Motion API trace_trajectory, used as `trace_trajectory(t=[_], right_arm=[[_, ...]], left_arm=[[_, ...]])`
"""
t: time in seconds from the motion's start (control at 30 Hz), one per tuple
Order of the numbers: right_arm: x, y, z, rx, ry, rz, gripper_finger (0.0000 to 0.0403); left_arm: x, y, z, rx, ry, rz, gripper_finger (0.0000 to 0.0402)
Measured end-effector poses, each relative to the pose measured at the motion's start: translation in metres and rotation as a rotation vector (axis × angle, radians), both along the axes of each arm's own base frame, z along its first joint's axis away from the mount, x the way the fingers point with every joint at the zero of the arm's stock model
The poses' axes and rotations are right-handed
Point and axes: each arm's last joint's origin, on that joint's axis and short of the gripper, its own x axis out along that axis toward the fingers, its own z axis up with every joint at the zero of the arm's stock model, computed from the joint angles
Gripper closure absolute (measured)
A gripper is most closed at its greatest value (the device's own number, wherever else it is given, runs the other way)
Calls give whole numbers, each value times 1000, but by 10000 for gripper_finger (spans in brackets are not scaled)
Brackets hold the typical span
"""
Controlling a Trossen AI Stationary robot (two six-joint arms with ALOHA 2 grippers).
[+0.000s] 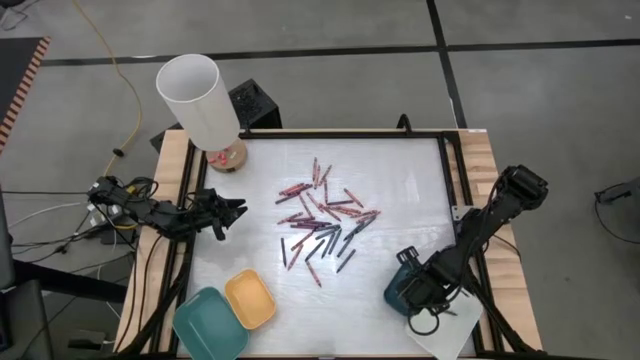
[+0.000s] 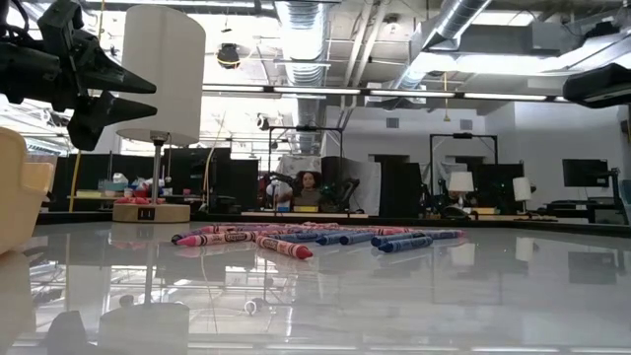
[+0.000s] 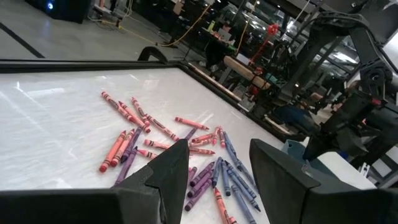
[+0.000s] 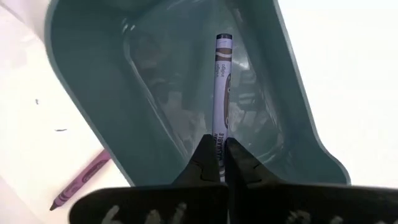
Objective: Sort crayons
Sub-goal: Put the blue crayon into the dark blue bin
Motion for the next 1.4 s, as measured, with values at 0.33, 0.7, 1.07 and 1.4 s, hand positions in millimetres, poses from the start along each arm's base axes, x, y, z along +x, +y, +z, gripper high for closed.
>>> trace_trajectory(t=[0.33,0.7,1.07,1.4], right_arm=[[0,0,-1,2,-1,-2,401],[-2,-2,-17,31,-3,-9,398],[-3,-2,-17,25,4,-8,380],[-2,-2,-17,33,-6,-10,380]], left_arm=[[0,0,0,0,0,0,241],[0,0,0,-2,-1,0,241],[0,0,0,-2,-1,0,241],[0,0,0,-2,-1,-1,241]])
